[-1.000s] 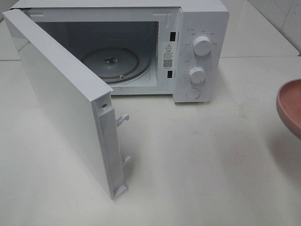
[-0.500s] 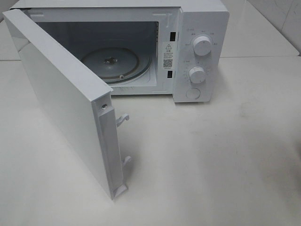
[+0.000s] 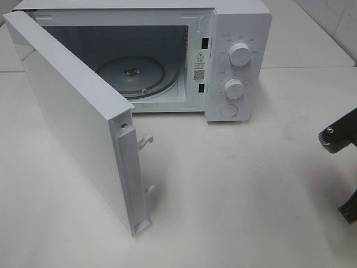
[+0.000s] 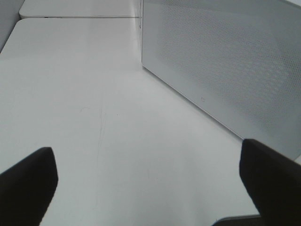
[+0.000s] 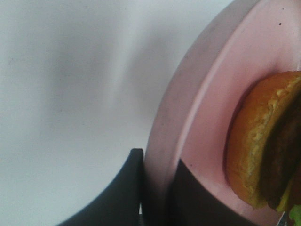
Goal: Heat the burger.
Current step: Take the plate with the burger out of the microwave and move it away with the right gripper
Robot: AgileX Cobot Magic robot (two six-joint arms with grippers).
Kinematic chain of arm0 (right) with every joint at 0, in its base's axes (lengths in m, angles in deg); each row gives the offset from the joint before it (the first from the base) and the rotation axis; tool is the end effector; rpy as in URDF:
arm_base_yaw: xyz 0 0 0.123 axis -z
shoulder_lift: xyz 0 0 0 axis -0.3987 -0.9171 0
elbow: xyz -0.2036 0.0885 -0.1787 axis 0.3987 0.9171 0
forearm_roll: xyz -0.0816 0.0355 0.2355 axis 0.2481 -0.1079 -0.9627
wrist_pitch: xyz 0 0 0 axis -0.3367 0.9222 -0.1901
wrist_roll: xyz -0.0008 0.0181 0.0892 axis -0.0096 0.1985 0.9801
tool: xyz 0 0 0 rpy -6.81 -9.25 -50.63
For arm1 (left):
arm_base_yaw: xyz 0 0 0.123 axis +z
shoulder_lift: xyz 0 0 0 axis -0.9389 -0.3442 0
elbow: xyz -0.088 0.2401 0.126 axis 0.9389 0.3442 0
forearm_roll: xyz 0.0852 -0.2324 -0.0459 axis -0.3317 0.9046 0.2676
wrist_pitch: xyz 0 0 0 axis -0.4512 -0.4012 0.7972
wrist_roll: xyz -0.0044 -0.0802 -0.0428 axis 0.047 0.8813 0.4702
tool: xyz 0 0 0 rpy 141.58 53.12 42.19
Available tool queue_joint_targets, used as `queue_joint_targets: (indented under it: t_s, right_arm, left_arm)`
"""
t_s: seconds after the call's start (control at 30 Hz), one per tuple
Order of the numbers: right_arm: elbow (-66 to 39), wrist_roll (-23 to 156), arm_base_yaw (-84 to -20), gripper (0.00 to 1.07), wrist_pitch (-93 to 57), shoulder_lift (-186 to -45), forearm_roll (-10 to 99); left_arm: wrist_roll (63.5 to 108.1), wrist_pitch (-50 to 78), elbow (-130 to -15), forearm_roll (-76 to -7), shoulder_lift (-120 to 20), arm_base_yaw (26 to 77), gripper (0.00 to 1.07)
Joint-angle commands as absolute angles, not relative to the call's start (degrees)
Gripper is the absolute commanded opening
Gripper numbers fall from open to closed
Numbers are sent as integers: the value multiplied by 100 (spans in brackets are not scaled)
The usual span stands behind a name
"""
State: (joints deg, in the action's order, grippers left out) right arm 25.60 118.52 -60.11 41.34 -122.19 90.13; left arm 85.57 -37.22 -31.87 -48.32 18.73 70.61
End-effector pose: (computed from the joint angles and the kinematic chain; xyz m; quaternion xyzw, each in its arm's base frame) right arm 0.1686 0.0582 0.1809 -0.1490 0.9385 -0.2697 0.1558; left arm -0.0093 -0.0107 0.2815 0.0283 0.8503 -0.0436 0.5238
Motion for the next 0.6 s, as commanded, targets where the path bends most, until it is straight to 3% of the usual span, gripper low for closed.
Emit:
queue_joint_targets:
  t_s: [0.03, 0.6]
  right_arm:
    - [2400, 12591, -6022, 4, 4249, -12850, 9414]
    - [2377, 13502, -6022, 8, 3206, -14408, 9437]
  left_arm:
    - [8580, -3659, -3187, -4798, 1965, 7078, 99]
    - [8580, -3659, -3187, -4798, 1965, 7078, 99]
